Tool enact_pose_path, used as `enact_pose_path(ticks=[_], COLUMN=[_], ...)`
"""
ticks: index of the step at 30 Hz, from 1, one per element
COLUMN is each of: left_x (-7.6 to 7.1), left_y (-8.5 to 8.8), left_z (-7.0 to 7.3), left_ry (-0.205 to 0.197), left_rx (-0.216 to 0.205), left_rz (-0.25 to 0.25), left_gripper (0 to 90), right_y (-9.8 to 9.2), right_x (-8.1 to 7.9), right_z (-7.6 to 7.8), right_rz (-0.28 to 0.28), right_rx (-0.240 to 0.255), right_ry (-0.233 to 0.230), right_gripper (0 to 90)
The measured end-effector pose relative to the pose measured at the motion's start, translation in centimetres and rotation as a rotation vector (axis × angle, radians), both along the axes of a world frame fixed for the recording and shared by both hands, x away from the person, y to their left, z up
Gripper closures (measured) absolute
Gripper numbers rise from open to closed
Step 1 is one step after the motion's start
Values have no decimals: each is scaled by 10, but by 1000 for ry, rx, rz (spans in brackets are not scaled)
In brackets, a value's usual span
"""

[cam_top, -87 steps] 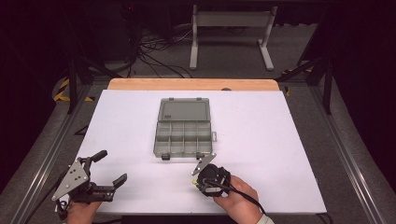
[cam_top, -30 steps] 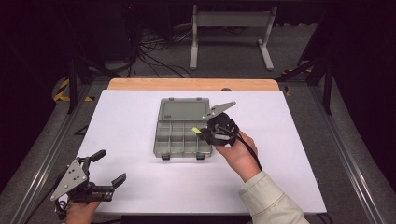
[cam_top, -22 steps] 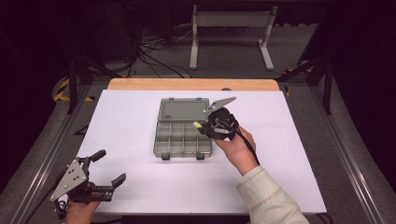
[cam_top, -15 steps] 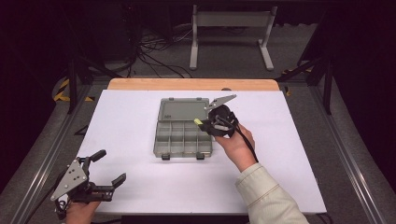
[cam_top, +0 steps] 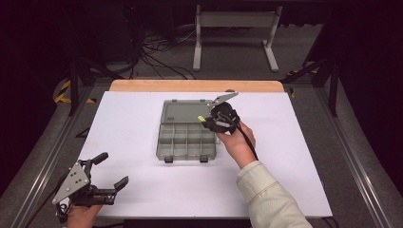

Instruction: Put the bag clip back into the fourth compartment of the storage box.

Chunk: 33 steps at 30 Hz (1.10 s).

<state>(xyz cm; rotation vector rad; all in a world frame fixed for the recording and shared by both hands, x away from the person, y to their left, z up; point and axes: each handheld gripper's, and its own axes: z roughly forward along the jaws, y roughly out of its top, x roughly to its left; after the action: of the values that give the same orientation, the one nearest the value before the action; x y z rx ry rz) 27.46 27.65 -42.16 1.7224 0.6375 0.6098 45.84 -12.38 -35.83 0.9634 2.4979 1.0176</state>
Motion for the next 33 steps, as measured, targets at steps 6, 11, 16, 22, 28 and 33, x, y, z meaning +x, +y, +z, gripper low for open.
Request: enact_pose_path(ticks=[6,11,16,22,28,33], left_x=[0,0,1,0,0,0], left_y=[0,0,0,1,1,1], left_z=[0,0,0,0,0,0], left_ry=[-4,-3,-4,-4,-4,-4], left_rx=[-1,-1,-4,-1,-1,-5], left_rz=[1,1,2,0,0,2], left_gripper=[11,11,11,11,11,11], right_y=[1,-1,-2,-3,-1,1], right_x=[6,13,17,19,21,21], right_z=[-4,-9,-14,-18,-27,-31], right_rz=[-15,-22,-38,-40,-46,-46], right_rx=[-11,-13,-3,5,4,-3], right_ry=[3,1,18,35,57,67], right_gripper=[780,780,781,780,780,780])
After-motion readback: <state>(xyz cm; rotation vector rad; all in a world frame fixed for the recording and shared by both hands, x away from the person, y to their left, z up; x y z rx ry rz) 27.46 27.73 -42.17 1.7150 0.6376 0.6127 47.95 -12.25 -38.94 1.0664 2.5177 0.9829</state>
